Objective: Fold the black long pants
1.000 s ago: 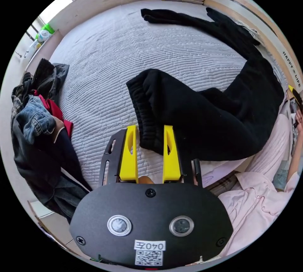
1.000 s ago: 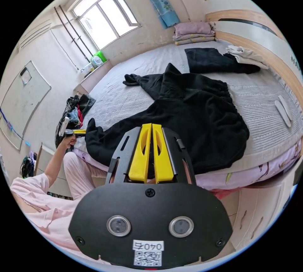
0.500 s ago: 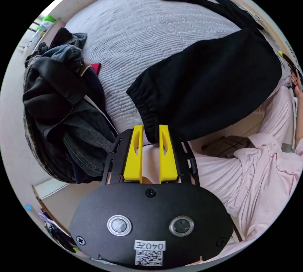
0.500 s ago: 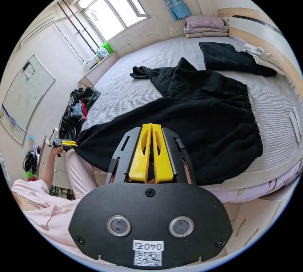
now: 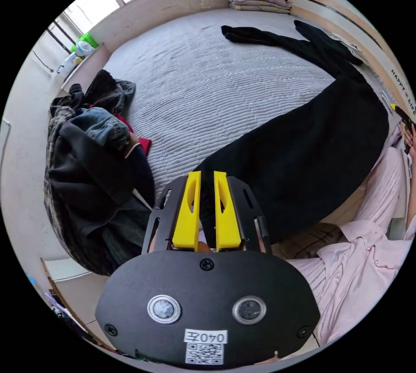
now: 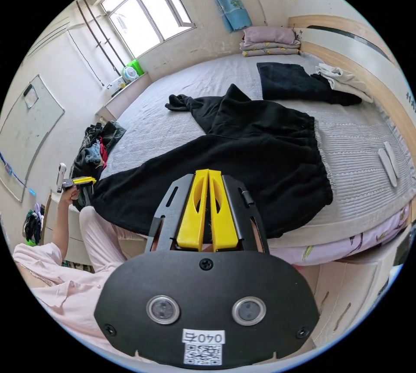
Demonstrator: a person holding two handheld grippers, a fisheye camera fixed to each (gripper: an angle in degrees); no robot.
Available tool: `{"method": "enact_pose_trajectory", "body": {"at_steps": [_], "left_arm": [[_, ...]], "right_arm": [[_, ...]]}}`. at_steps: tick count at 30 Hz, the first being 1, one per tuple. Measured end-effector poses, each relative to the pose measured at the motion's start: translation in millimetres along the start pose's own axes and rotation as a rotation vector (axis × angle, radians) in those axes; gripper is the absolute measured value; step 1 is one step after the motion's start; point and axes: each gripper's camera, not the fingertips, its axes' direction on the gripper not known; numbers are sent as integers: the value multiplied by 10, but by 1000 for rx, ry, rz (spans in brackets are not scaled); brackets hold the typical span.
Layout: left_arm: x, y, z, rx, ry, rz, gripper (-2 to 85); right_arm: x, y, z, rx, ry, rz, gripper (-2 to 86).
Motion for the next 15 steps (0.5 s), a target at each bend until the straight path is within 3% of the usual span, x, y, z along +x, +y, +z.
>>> {"method": "enact_pose_trajectory", "body": {"at_steps": [3,6,11,15], "left_arm": [[30,-26,394,-124,-106,54,-10],[-111,-53,143,-95,-63,6,-13],[-64,-153,-497,65,-264,7,-10],[128,-462,-714,116,-248,91,-9]], "right_arm": [[194,60,-219,56,101,65,-10],[411,117,-504,95,189,82,-10],[841,136,-601,97,216,162,-10],[1097,-184,-349,94,167,202,-10]]}}
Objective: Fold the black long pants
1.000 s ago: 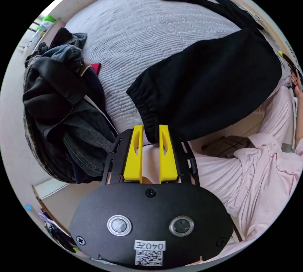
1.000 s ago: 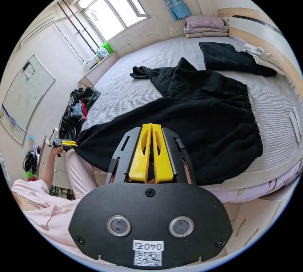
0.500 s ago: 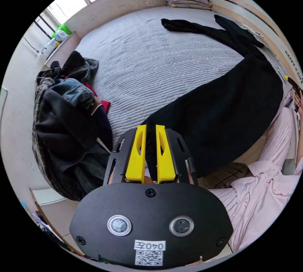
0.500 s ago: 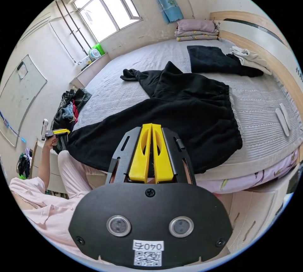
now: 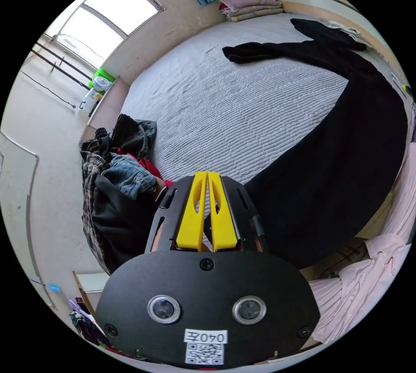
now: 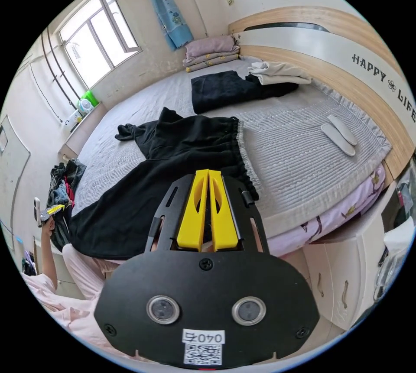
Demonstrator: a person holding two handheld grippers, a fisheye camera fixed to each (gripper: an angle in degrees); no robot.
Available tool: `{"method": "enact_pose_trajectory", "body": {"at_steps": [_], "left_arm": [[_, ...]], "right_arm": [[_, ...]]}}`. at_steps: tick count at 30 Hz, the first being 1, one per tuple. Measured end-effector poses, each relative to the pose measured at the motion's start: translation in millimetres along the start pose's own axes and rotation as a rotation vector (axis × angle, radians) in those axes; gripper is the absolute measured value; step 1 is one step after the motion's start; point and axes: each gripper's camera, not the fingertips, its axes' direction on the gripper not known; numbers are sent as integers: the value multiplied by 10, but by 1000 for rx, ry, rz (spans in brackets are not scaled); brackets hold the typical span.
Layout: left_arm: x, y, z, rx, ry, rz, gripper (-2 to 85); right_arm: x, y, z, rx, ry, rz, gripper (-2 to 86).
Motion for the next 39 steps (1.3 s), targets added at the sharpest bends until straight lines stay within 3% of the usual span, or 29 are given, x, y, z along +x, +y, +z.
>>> {"method": "enact_pose_trajectory", "body": {"at_steps": [3,8,14,17,24,28,34,38,39], "left_arm": [[173,-310,-31,18,-32,67,-9],[230,-857,-19,80,132,72,-7],[156,-1844,278,85,65,70,14],[80,-2437,448,147,80,54,22],[-611,-3960,1079,92,484,-242,87],[-1225,-4347,1495,87,534,-547,99],[-1377,-4441,2097,-150,522,-567,86],[-1633,-4193,1699,168,663,-581,10],[-1762,-4062,1417,361,721,-505,6]], "right_arm": [[22,-383,324,-25,-99,46,-9],[16,-770,776,50,-411,181,-9],[-1,-865,1365,69,-331,279,-9],[-96,-979,1441,72,-499,252,-9],[-608,-1132,1415,-49,-321,8,-9],[-699,-1185,1310,-49,-338,-39,-9],[-813,-1266,1190,-49,-330,-60,-9],[-1000,-1312,1197,-88,-331,-90,-9],[-1056,-1324,1166,-88,-331,-101,-9]]}}
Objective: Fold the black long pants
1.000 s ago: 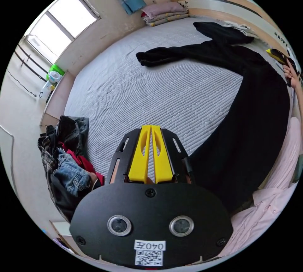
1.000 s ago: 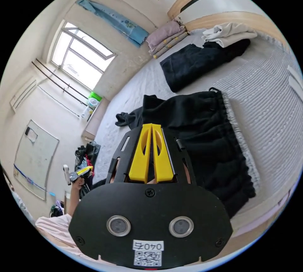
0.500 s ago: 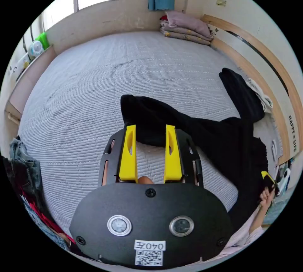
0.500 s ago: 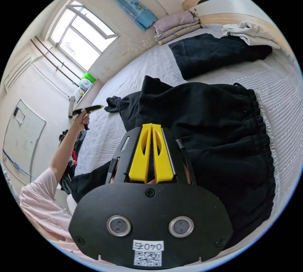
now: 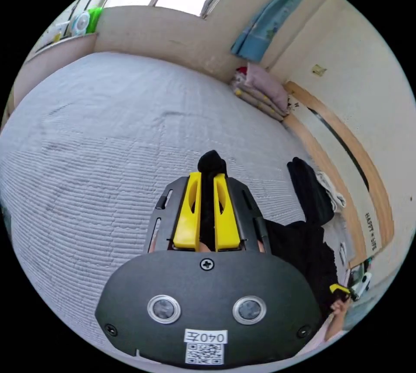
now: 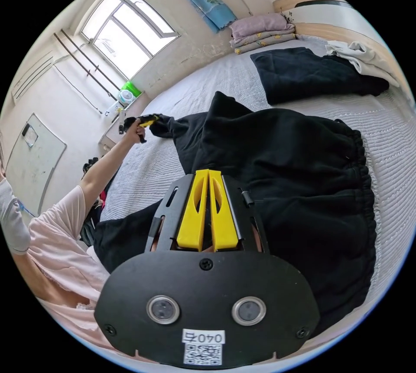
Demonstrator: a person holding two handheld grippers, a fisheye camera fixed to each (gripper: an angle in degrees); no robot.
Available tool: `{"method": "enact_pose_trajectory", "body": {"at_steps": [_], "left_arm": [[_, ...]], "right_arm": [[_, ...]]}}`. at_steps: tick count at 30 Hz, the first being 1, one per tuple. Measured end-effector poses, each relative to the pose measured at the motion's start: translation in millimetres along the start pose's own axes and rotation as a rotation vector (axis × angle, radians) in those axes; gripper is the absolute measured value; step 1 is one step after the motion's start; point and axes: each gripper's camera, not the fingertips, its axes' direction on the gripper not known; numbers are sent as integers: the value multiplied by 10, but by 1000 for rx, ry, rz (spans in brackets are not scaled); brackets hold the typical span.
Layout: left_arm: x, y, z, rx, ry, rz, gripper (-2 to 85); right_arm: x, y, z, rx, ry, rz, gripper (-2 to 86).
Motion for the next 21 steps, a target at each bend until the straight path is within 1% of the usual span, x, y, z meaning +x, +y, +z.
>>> {"method": "enact_pose_trajectory", "body": {"at_steps": [1,2,3,4,6,8,9,10,11,12,13,15,17,19,20,21], "left_arm": [[59,34,-368,105,136,128,3],[72,67,-562,146,207,188,2],[62,162,-941,199,324,295,2],[-1,293,-1288,230,360,370,3],[-234,503,-1640,216,339,391,11],[-641,688,-1752,79,244,271,32],[-935,843,-1801,-6,140,170,41],[-1235,1021,-1925,-33,44,46,42],[-1372,1114,-2025,-14,4,-18,39],[-1597,1295,-2262,58,-37,-138,31],[-1723,1440,-2479,127,-19,-198,23],[-1736,1538,-2683,168,19,-183,24],[-1633,1497,-2723,126,-4,-143,29],[-1434,1331,-2608,49,-18,-83,48],[-1378,1273,-2554,25,-16,-70,54],[-1268,1149,-2415,-34,-10,-46,70]], "right_arm": [[-32,-10,-14,2,0,-6,-10],[-93,-36,-53,11,-1,-17,-10],[-151,-63,-99,23,-2,-27,-10],[-176,-77,-123,29,-4,-30,-10],[-251,-127,-204,49,-28,-22,-10],[-293,-163,-247,54,-65,-9,-9],[-315,-186,-271,57,-92,4,-9],[-325,-197,-283,58,-106,11,-9],[-349,-223,-305,61,-134,21,-9],[-377,-251,-328,64,-154,31,-9],[-394,-265,-339,67,-160,35,-9],[-526,-323,-367,75,-178,15,-7],[-736,-374,-354,75,-180,-59,-3],[-1067,-457,-278,66,-143,-174,7],[-1375,-544,-178,41,-89,-279,20],[-1738,-625,-30,4,4,-401,53]]}}
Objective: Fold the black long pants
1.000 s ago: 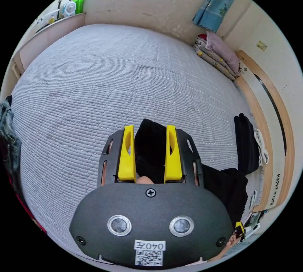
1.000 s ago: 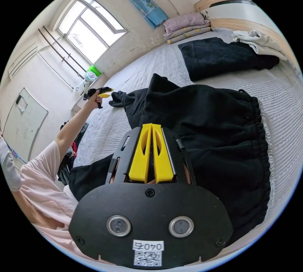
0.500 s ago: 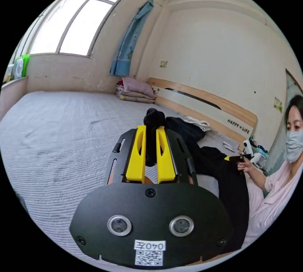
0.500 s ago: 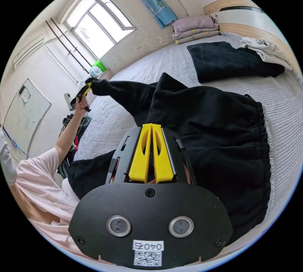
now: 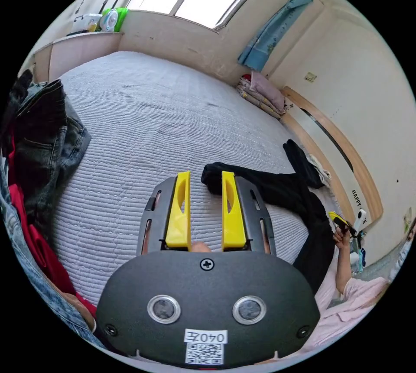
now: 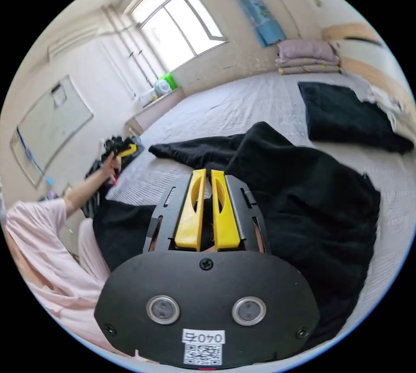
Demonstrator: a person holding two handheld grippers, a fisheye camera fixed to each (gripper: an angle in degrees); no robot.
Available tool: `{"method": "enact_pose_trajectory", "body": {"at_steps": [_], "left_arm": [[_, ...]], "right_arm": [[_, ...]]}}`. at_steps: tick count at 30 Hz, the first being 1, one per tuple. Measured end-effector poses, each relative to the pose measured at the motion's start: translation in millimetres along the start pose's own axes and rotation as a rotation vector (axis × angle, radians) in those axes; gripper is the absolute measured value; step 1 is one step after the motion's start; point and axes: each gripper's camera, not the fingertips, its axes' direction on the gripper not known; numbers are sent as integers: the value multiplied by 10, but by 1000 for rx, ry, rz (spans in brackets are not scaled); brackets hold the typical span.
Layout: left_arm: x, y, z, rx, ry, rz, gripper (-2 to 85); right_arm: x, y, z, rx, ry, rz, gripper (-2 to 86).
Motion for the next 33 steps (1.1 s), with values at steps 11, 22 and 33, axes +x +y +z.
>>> {"method": "enact_pose_trajectory", "body": {"at_steps": [11,22,33], "left_arm": [[537,-417,1223,-422,-183,55,75],[1567,-1108,-451,180,-70,528,41],[193,266,-647,-176,-443,75,6]], "right_arm": [[-1699,-1103,2203,-460,390,-637,85],[-2108,-2112,1045,-227,302,-563,-8],[-3175,-772,2102,-389,315,-708,89]]}}
